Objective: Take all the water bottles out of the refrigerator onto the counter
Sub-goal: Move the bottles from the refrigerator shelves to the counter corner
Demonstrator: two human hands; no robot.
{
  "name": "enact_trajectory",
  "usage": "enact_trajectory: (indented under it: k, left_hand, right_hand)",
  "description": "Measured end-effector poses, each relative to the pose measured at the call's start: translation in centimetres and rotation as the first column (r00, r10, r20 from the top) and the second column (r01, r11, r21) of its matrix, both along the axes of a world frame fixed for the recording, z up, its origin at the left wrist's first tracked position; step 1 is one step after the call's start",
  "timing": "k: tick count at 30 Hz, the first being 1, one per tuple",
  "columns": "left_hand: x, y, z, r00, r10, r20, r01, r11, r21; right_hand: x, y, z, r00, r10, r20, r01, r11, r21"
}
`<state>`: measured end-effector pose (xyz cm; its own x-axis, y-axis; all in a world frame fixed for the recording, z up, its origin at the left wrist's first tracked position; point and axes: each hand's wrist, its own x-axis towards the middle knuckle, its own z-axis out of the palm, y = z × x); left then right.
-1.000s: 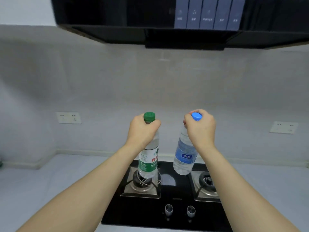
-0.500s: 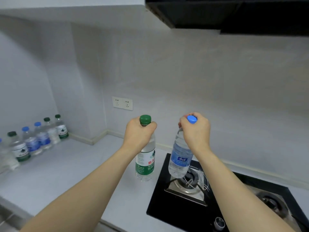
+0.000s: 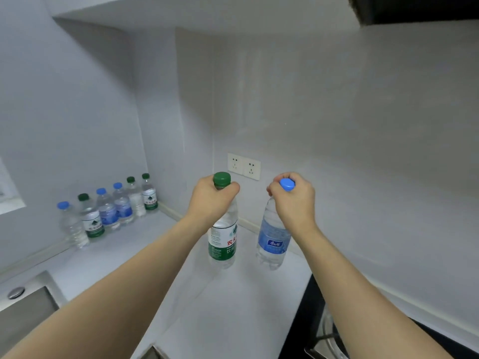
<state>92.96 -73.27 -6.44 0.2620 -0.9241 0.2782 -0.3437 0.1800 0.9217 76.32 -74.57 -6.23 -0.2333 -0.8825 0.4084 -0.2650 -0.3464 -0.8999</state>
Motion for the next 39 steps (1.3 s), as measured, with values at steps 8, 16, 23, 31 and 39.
enact_trajectory:
  k: [8,16,23,31,39]
  left_hand:
    - [7.7,-4.4,-2.5,0.942,0.092,0.321,-0.167,0.962,0.214]
    - [17.0,-10.0,-5.7,0.905,0.054,0.423,-0.250,0.870,0.424]
    - [25.3,-14.6,-7.9,0.862,0.002,0.507,-0.285,0.829,0.482]
    - [33.2,-19.3,-11.9,0.887,-0.018,0.461,-0.270,0.790,0.550]
    - [38.2,-23.6,-16.9,0.982,-0.005,0.191,-0.113,0.793,0.599]
  right_hand:
    - [7.0,-6.5,-3.6,0.990,0.130,0.053,-0.135,0.987,0.091]
    - [16.1,-13.4,-6.8,0.978,0.207,0.037,-0.210,0.967,0.145]
    - [25.0,-19.2,-9.7,0.950,0.311,-0.028,-0.301,0.935,0.188]
    - [33.6,-25.5,-13.9,0.920,0.387,-0.053,-0.358,0.889,0.285]
    - [39.8,-31.0,-19.0,0.907,0.414,-0.074,-0.361,0.856,0.369]
